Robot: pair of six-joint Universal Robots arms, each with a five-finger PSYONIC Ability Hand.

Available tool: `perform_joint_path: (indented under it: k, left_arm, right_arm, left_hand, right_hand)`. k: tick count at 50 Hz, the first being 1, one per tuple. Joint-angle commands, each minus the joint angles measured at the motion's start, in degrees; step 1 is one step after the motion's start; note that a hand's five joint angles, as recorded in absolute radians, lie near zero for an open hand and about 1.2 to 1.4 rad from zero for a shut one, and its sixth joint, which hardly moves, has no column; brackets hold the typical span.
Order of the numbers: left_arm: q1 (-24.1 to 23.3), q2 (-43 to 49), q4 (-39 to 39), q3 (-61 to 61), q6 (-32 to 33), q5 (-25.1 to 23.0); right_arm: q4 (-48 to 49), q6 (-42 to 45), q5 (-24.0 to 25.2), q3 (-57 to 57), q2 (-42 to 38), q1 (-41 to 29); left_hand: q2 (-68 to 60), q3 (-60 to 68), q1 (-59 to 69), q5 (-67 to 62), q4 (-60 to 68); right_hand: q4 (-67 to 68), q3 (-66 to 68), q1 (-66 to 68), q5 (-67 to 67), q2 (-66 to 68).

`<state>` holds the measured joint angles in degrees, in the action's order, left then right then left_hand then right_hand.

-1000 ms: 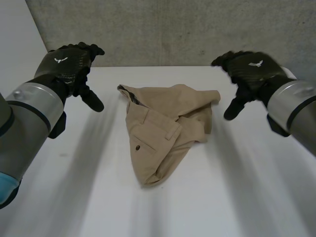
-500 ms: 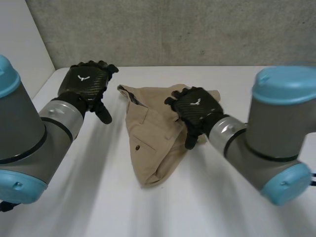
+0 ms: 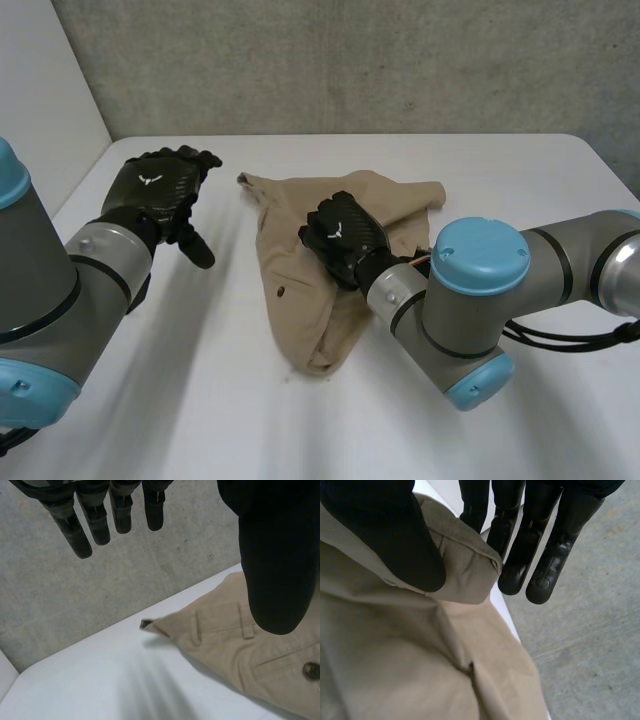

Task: Fold the shorts.

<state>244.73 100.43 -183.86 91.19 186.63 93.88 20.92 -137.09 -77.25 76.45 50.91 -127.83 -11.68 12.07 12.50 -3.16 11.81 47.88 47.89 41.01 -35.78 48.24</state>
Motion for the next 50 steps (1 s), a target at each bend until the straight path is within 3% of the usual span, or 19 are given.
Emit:
perform_joint_path:
  k: [1, 4, 10, 14, 17, 26, 30, 38, 47, 50]
  left_arm:
    - [0.49, -1.91, 0.52, 2.59, -1.0, 0.51]
    - [0.49, -3.05, 0.96, 4.34, -3.99, 2.09]
    - [-0.3, -4.19, 6.13, 6.98, -14.52, 7.45]
    - [-0.65, -3.5, 10.61, 7.6, -20.41, 6.85]
    - [-1.18, -3.05, 12.73, 7.69, -23.32, 5.09]
    - [-5.13, 7.66, 14.59, 3.57, -31.23, -6.24]
    - [-6.62, 11.35, 14.5, 0.67, -35.09, -8.44]
    - [-12.77, 17.85, 14.32, -8.37, -41.61, -8.98]
    - [-17.26, 25.77, 14.23, -20.43, -43.98, -8.36]
    - [-18.14, 27.79, 14.15, -22.89, -46.09, -8.36]
  right_arm:
    - [1.05, -0.71, 0.01, -1.3, 5.68, -0.31]
    - [1.14, -1.59, -1.31, -1.65, 7.97, -0.49]
    - [0.27, -1.25, -11.76, -3.67, 11.4, -0.93]
    - [-0.79, -0.54, -16.52, -4.9, 12.81, -1.89]
    - [-1.23, -0.11, -17.14, -5.95, 14.47, -3.82]
    - [-1.23, 0.25, -17.32, -7.01, 18.44, -6.02]
    - [-1.32, 0.51, -17.58, -7.54, 18.61, -7.61]
    - [-2.11, 1.39, -18.28, -7.45, 19.49, -9.28]
    - [-3.51, 0.95, -20.04, -6.92, 20.11, -10.69]
    - [-3.51, 0.86, -20.65, -6.4, 20.37, -10.69]
  left_hand:
    - [-0.72, 0.33, -0.1, 0.76, 0.59]
    - [-1.06, 0.67, 0.24, 0.43, 0.93]
    - [-1.56, 1.17, 0.74, -0.08, 1.43]
    - [-1.56, 1.17, 0.74, -0.08, 1.43]
    - [-1.56, 1.17, 0.74, -0.08, 1.43]
    - [-1.56, 1.17, 0.74, -0.08, 1.43]
    - [-1.56, 1.17, 0.74, -0.08, 1.43]
    - [-1.56, 1.17, 0.74, -0.08, 1.43]
    - [-1.9, 1.51, 1.08, -0.41, 1.77]
    - [-10.45, 10.06, 9.62, -8.96, 10.32]
  right_hand:
    - [32.12, 32.11, 38.99, -34.22, 31.76]
    - [32.12, 32.11, 38.99, -34.22, 31.76]
    - [32.12, 32.11, 38.99, -34.22, 31.76]
    - [32.12, 32.11, 38.99, -34.22, 31.76]
    - [32.12, 32.11, 38.99, -34.22, 31.76]
    - [32.12, 32.11, 38.99, -34.22, 31.76]
    - [32.12, 32.11, 38.99, -34.22, 31.76]
    - [32.12, 32.11, 38.99, -34.22, 31.76]
    - [32.12, 32.11, 38.99, -34.22, 31.76]
    - [32.12, 32.11, 38.99, -34.22, 31.76]
